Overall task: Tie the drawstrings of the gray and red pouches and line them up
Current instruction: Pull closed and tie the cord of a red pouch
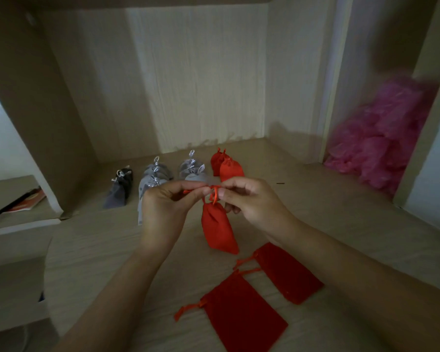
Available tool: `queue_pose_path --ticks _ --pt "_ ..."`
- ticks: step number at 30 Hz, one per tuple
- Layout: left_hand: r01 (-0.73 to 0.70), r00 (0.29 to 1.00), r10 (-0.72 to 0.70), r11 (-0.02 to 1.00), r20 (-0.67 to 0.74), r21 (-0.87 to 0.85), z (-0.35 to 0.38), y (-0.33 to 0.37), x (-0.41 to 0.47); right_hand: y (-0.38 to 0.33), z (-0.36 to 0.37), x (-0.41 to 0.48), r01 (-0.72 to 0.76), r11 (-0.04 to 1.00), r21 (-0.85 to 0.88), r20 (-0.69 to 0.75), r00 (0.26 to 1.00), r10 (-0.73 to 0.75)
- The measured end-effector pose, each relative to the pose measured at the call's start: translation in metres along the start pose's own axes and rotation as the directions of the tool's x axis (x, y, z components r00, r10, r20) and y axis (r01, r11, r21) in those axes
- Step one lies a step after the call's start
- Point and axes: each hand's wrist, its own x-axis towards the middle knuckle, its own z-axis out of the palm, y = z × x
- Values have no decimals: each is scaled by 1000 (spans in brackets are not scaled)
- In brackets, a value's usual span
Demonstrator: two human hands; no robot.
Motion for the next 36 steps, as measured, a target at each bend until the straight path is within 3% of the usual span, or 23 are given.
queue_pose_path --ticks 6,11,18,25,31,36 --pt "71 997 -73 996 30 55 -2 -9 4 -2 -4 7 -141 958 251 -75 984 164" --pt "127 987 -135 988 83 92 0 -17 5 0 -3 13 -238 825 512 -122 931 344" --pt "154 929 -197 975 312 157 -2 -29 3 -5 -18 16 -226 674 703 -100 907 409" --pt "123 824 -159 987 543 102 -2 -34 1 0 -38 20 -210 672 710 -147 890 433" --pt "236 705 -177 972 687 7 -5 -25 2 8 -44 23 -237 668 705 -124 886 446" --pt "363 585 -241 932 774 16 -10 -21 0 10 -39 18 -225 834 504 -176 919 354"
